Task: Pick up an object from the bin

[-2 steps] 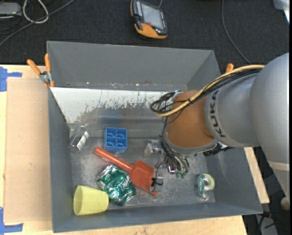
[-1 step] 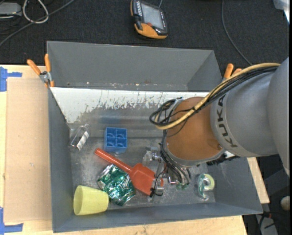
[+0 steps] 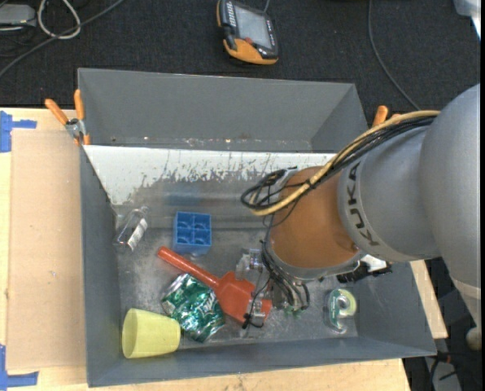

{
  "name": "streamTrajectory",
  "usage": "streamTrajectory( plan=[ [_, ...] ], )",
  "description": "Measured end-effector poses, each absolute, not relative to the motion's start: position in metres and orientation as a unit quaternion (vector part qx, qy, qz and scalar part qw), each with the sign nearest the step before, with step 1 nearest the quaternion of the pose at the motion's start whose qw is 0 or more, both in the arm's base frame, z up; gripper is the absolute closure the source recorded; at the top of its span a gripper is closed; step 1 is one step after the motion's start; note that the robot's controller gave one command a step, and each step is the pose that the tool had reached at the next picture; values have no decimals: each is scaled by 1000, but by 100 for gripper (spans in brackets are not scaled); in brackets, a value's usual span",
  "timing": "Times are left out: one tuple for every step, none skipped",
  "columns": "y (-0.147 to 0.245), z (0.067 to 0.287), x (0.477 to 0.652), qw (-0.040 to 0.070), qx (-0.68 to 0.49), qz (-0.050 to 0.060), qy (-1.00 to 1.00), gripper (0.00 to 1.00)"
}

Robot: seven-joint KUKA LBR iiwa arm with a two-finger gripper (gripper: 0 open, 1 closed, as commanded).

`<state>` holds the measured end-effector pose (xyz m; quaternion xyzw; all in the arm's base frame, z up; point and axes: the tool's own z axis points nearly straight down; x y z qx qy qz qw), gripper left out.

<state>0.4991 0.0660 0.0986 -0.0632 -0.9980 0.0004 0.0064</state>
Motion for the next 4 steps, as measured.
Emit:
streamTrajectory(
  plan=[
    [65, 69, 493, 1, -85, -1, -996, 0],
    [63, 70, 486, 2, -133, -1, -991, 100],
    [63, 71, 486, 2, -133, -1, -991, 100],
    [63, 121, 483, 7, -132, 0, -991, 100]
  ],
)
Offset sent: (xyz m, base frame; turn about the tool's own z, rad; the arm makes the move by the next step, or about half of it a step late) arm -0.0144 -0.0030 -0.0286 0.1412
